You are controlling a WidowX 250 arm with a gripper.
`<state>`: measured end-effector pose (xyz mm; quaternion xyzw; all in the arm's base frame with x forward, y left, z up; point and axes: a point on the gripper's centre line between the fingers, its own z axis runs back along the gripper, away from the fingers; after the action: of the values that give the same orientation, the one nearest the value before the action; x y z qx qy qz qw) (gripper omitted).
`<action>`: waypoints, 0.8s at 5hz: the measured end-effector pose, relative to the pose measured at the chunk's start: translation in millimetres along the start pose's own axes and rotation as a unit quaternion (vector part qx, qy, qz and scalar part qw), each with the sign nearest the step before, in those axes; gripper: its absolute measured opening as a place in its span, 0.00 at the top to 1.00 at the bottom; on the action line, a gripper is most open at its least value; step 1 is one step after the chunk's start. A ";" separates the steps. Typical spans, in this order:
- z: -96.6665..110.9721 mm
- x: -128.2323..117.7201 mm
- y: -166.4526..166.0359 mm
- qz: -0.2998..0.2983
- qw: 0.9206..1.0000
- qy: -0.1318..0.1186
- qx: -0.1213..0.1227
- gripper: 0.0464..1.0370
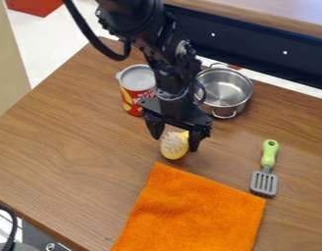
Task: Move the brush on the left side of the orange cloth
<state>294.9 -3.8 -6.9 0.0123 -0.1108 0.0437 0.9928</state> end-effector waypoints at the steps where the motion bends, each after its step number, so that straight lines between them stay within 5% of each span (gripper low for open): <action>1: -4.5 -0.5 3.7 -0.001 1.000 -0.001 0.022 0.04; 3: -20.1 -4.1 1.5 -0.015 0.999 0.012 0.037 0.04; 4: -22.9 2.2 -3.0 -0.023 0.999 0.010 0.025 0.04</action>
<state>302.3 -5.8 -28.7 0.0389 -0.0991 0.0238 0.9940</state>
